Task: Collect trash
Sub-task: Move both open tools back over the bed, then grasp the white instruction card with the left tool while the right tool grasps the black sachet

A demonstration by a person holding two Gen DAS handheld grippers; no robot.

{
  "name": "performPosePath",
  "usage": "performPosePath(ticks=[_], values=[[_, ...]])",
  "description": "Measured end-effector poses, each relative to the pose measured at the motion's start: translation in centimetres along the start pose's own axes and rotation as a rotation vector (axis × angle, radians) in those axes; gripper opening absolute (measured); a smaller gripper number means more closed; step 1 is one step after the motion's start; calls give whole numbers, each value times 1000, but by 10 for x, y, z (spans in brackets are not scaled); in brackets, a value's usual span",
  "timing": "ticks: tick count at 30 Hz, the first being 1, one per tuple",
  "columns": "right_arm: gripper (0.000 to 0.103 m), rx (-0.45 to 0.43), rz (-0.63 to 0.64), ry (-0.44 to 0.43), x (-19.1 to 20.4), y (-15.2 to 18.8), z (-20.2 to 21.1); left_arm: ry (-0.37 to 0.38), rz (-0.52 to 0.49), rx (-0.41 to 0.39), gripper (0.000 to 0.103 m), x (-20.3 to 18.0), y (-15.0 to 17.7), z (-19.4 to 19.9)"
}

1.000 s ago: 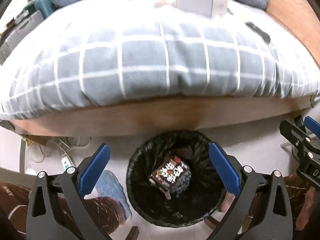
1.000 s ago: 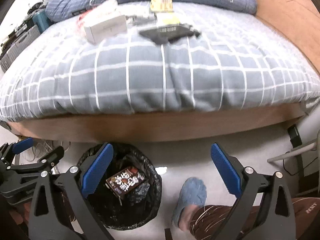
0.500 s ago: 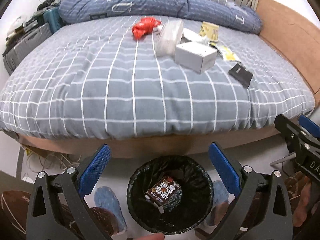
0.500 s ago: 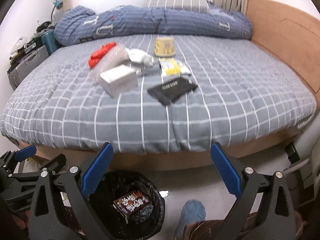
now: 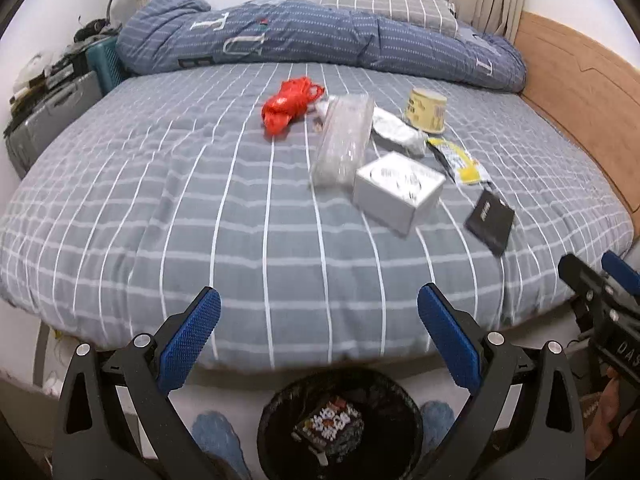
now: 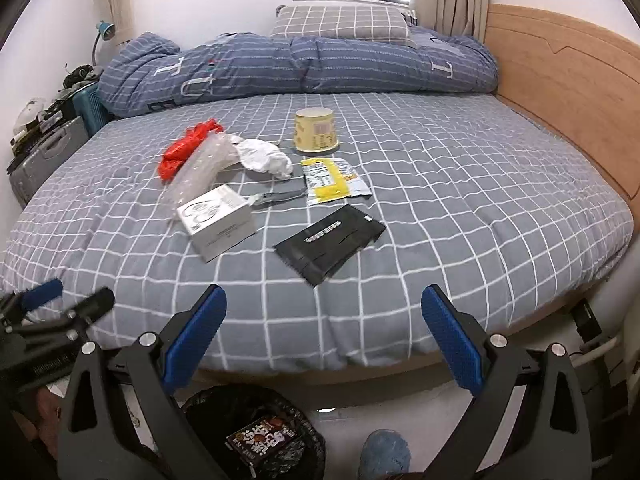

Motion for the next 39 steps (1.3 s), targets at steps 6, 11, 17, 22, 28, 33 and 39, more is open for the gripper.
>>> performPosePath(ticks=[6, 11, 17, 22, 28, 33, 39], values=[[94, 14, 12, 20, -7, -14, -27, 11, -9, -4, 97, -2, -27, -23], [94, 36, 25, 31, -9, -26, -55, 25, -39, 9, 97, -14, -42, -44], [94, 84, 27, 43, -12, -35, -92, 33, -74, 36, 97, -29, -53, -73], [94, 113, 31, 56, -17, -43, -116, 49, -75, 54, 97, -42, -63, -93], [91, 160, 19, 31, -22, -46, -143, 57, -72, 60, 97, -58, -75, -113], [86, 217, 1, -4, -24, -42, -164, 61, -64, 68, 97, -68, -80, -126], [75, 241, -22, -73, -25, -41, -174, 27, -45, 63, 96, -71, -86, -141]])
Point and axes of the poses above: each gripper's, at about its wrist camera, not at the fingertips, and z roughly against the way its jaws point, x to its left, y to its underside, the point moved 2 cm from there along -z, roughly the way its jaws point, and after that the axes turned 6 degrees about y, right-handed, at the moved point
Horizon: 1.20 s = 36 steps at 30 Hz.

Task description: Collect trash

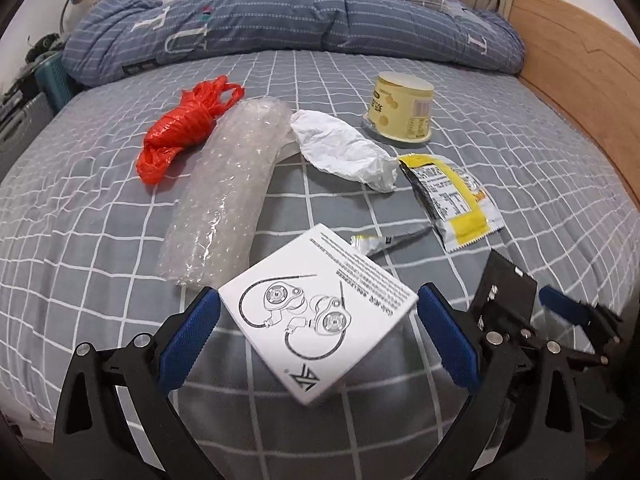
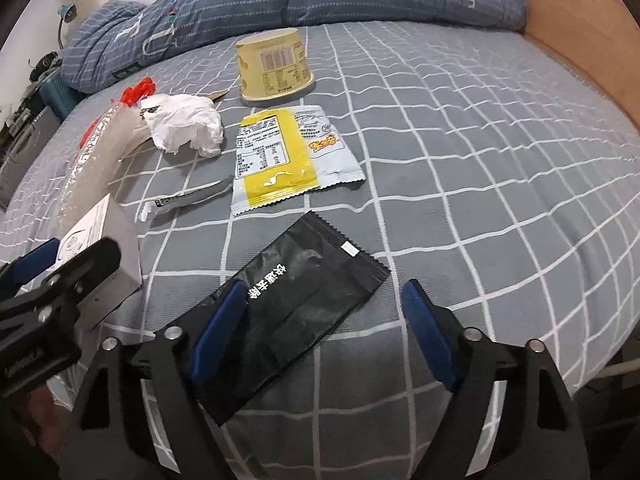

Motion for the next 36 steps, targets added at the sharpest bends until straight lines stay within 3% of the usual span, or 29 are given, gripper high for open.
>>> performPosePath(ticks=[8, 19, 28, 36], values=[[54, 6, 49, -25, 9, 2, -5, -12, 15, 39, 95, 3, 2, -18], [23, 13, 82, -14, 12, 5, -4, -3, 16, 27, 94, 4, 5, -19], [9, -30, 67, -15, 7, -2, 11, -12, -13, 2, 93, 0, 7, -12], [5, -116, 72, -18, 8, -9, 44, 14, -27, -30, 93, -5, 4, 9]])
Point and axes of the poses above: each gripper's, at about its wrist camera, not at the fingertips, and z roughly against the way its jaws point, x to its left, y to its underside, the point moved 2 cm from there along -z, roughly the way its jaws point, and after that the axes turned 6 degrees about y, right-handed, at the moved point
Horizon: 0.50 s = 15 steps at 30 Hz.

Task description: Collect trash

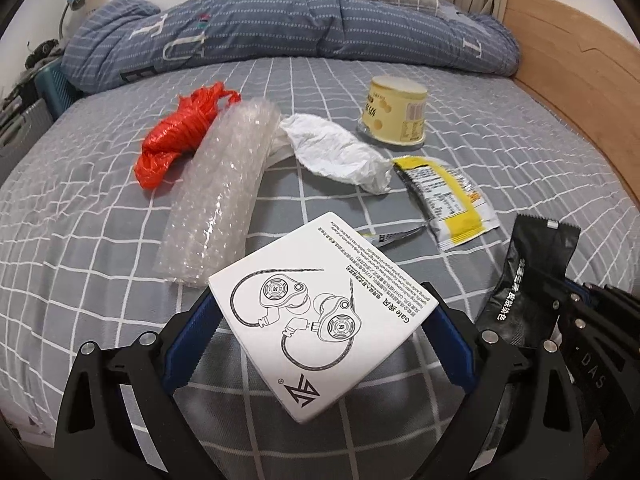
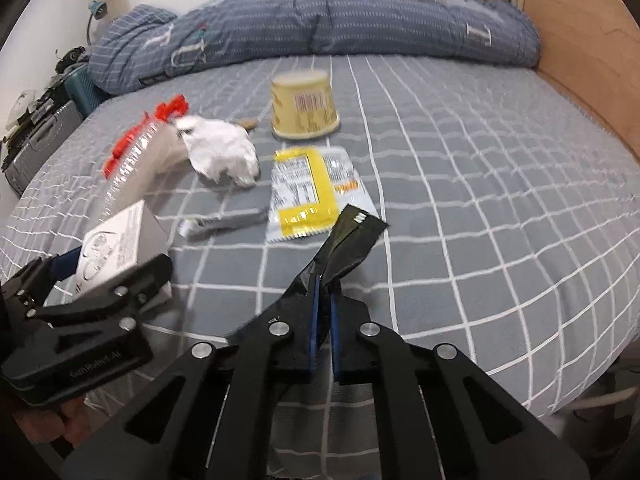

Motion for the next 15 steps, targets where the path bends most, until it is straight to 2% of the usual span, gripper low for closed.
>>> performPosePath(ticks=[15], values=[[4, -86, 9, 18, 8, -10, 41, 41, -11, -75, 94, 4, -9, 53]])
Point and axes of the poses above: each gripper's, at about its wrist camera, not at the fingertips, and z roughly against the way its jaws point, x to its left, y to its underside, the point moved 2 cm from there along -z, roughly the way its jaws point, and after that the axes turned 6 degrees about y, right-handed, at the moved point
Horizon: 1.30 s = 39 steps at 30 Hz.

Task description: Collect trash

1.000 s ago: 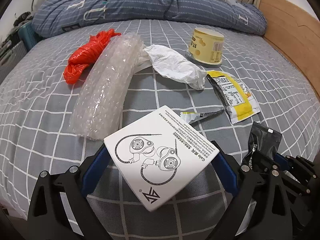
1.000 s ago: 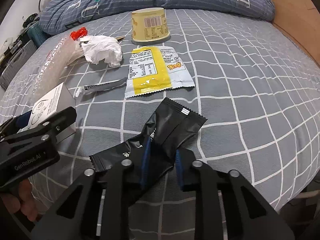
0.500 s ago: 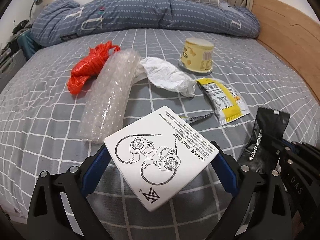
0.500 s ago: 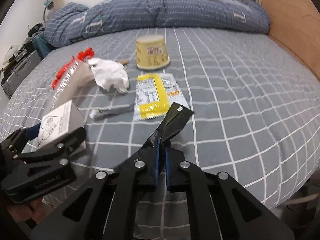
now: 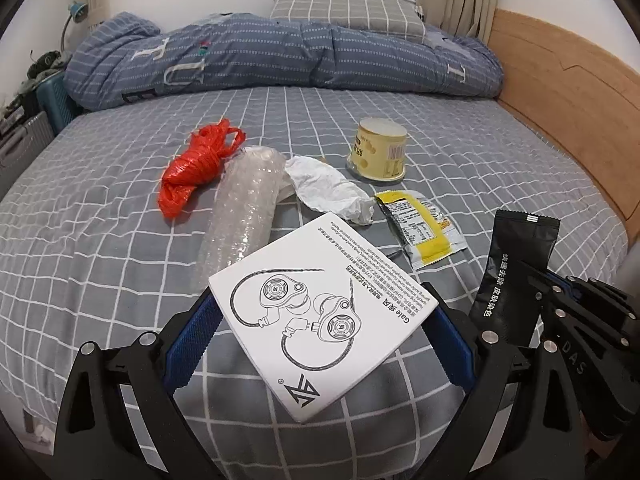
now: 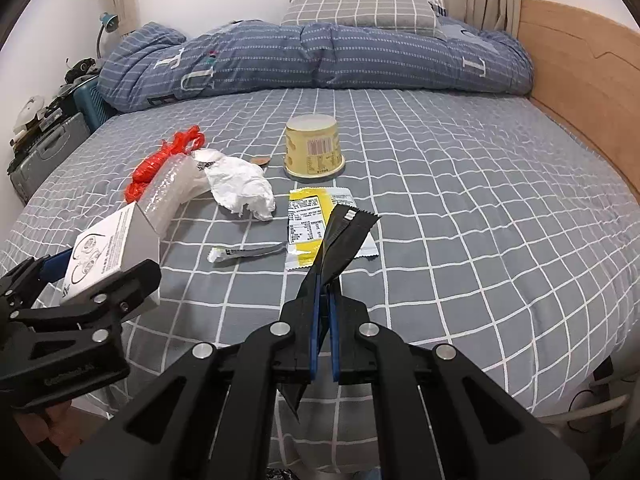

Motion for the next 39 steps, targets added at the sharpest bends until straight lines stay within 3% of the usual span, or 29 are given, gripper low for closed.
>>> performPosePath(ticks=[18, 39], values=[[4, -72, 16, 28, 12, 15, 58, -19, -3, -39, 94, 17, 19, 60], [4, -83, 28, -3, 41, 43, 106, -57, 31, -57, 94, 36, 57, 117]])
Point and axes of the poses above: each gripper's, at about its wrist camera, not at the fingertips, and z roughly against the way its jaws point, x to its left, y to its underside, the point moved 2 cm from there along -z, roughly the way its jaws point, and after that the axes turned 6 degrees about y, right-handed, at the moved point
